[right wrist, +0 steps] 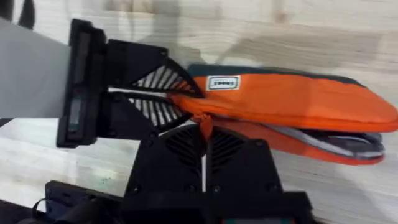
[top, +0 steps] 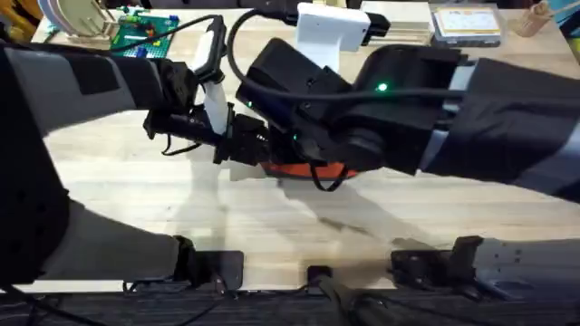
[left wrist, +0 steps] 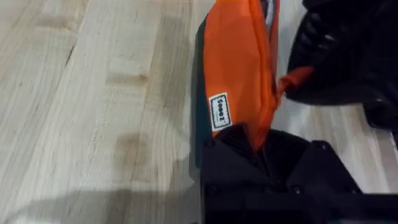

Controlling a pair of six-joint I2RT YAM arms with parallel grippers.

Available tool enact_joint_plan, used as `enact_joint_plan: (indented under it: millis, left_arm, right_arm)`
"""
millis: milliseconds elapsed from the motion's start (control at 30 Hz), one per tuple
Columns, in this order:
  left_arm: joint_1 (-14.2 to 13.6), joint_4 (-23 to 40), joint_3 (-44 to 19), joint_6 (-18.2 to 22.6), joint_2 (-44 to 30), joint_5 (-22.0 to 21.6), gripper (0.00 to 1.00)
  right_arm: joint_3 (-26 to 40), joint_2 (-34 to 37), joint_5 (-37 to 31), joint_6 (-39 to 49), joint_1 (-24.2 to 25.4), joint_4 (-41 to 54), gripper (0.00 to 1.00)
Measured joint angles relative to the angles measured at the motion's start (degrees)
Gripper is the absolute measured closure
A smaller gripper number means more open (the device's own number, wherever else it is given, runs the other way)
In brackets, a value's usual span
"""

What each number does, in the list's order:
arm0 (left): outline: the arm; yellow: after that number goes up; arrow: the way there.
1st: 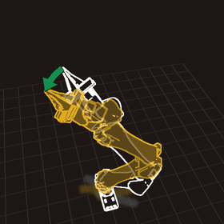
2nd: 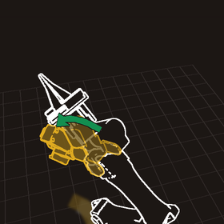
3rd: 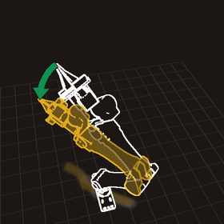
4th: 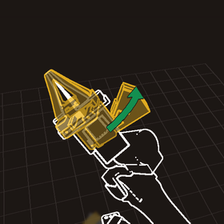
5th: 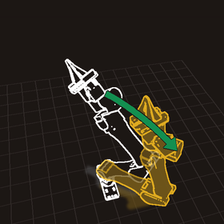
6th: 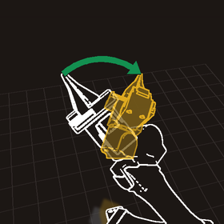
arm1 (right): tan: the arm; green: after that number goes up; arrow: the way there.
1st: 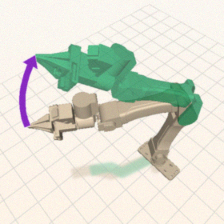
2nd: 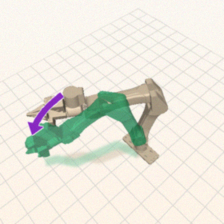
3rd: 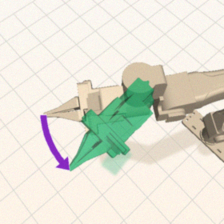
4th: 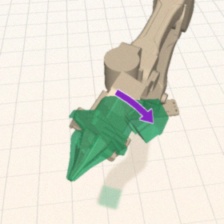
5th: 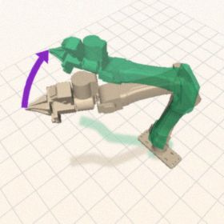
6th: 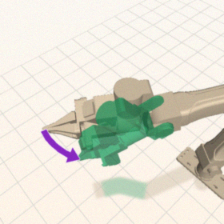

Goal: Unzip the bag, pick up the pens from the table one at a time and place them inside, then zip the bag closed.

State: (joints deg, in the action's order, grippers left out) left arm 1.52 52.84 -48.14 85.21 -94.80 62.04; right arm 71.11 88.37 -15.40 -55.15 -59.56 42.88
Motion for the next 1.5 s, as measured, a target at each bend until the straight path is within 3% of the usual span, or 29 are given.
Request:
enact_joint_plan:
  millis: [367,967,1500]
  left_arm:
    - [0.0,-0.3,0.0,0.0,0.0,0.7,0.956]
    - [0.0,-0.6,0.0,0.0,0.0,0.5,0.958]
    - [-0.4,-0.6,0.0,0.0,0.0,0.8,0.958]
  right_arm:
    - [0.0,-3.3,-1.2,0.1,3.4,6.8,0.970]
    - [0.0,-4.4,-1.3,0.2,14.5,19.1,0.970]
    - [0.0,-4.4,0.6,1.9,23.0,22.3,0.970]
